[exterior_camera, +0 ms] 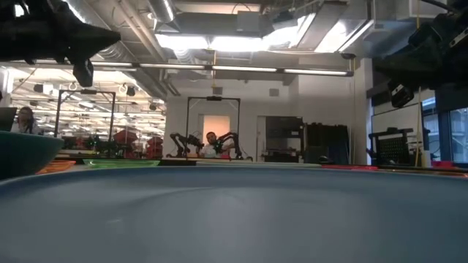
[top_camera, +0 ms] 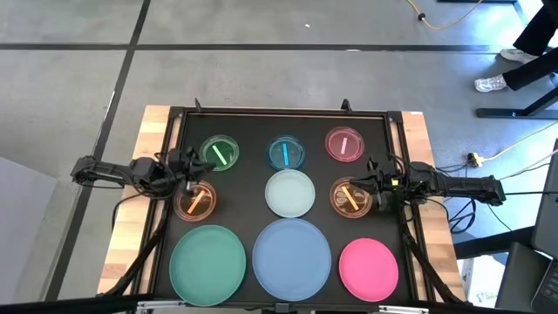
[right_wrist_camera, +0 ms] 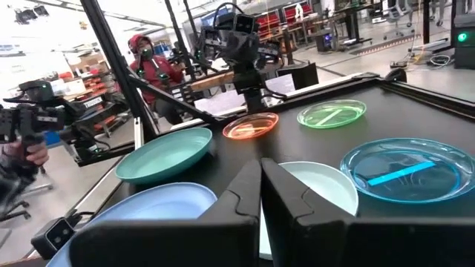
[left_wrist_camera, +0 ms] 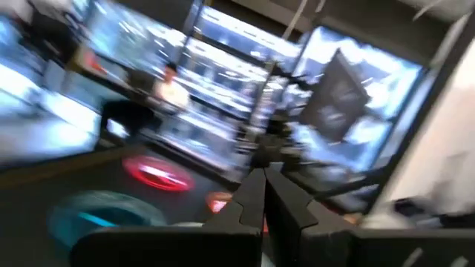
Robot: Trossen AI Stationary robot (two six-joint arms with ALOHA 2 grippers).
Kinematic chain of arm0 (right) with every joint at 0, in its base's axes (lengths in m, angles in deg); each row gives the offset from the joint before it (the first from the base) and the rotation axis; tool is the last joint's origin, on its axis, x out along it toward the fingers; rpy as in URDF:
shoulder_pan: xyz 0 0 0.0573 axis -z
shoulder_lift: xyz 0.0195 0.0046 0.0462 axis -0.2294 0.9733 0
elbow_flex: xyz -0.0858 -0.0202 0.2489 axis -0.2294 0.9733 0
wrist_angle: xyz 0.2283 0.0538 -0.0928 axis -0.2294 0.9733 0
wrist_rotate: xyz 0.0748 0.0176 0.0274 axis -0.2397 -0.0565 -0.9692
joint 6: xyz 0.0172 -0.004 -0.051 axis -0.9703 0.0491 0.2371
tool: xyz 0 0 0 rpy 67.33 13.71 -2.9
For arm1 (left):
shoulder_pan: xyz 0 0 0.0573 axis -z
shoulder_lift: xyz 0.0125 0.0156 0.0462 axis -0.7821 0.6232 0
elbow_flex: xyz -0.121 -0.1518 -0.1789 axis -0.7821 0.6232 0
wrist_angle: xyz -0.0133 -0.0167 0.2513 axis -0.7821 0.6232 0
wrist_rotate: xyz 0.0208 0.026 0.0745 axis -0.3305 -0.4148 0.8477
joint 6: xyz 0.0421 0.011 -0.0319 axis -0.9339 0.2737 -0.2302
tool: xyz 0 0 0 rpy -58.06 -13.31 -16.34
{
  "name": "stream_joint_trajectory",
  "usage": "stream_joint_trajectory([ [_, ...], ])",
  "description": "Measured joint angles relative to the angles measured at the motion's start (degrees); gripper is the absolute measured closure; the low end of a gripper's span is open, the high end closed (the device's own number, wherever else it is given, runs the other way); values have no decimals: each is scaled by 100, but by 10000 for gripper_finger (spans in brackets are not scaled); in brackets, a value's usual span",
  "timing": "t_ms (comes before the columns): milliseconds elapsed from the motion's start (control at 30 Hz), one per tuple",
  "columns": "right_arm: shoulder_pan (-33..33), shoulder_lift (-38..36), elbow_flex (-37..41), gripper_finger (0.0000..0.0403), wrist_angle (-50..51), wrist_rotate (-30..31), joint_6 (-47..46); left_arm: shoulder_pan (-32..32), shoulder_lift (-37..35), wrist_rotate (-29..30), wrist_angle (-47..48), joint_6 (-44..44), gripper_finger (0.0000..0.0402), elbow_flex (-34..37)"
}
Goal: Stack plastic plates
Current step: Stack the green plate on top of the blue plate
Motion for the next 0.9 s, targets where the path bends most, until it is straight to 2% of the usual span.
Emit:
stream_joint_trajectory([
  [67,0,-2,0,395,-232,60,172,0,0,303,-29,-540,400,-1],
  [267,4,-2,0,395,-829,629,475,1,0,527,-159,-838,400,-1],
  [500,4,0,0,395,-754,432,466,2,80,-349,-194,-1084,400,-1],
  [633,4,0,0,395,-756,330,462,2,468,-377,-324,-928,400,-1],
  [900,-2,13,0,395,-867,328,464,2,1697,-383,-1565,-914,400,-1],
])
